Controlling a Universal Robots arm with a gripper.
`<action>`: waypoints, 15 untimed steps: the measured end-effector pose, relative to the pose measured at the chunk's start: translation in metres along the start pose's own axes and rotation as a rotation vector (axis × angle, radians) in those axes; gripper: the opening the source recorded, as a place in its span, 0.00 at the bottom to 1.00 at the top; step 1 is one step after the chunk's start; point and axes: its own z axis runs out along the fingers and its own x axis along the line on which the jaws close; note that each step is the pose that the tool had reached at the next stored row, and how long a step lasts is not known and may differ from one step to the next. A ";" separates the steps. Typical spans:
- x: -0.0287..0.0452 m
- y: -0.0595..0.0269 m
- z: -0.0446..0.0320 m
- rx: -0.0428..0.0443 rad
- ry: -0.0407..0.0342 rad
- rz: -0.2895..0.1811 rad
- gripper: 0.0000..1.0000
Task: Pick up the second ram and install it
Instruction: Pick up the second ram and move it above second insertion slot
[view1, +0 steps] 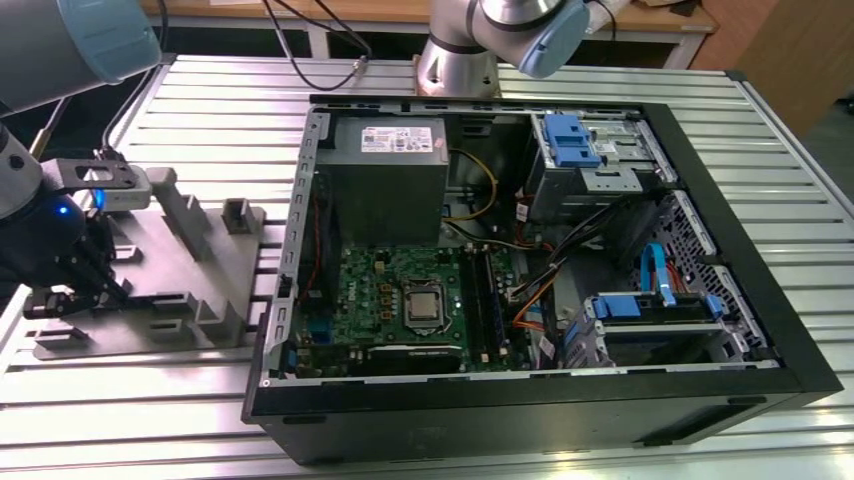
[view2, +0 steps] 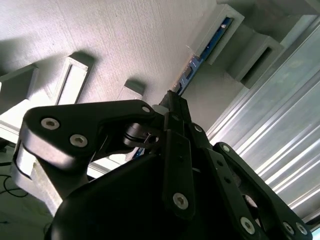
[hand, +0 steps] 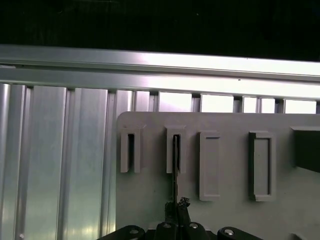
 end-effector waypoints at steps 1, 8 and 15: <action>0.0000 0.0000 0.0000 0.0000 -0.0003 0.000 0.11; 0.0000 0.0000 0.0003 0.0011 0.0004 0.050 0.11; 0.0000 0.0000 0.0003 0.0008 0.0000 0.029 0.11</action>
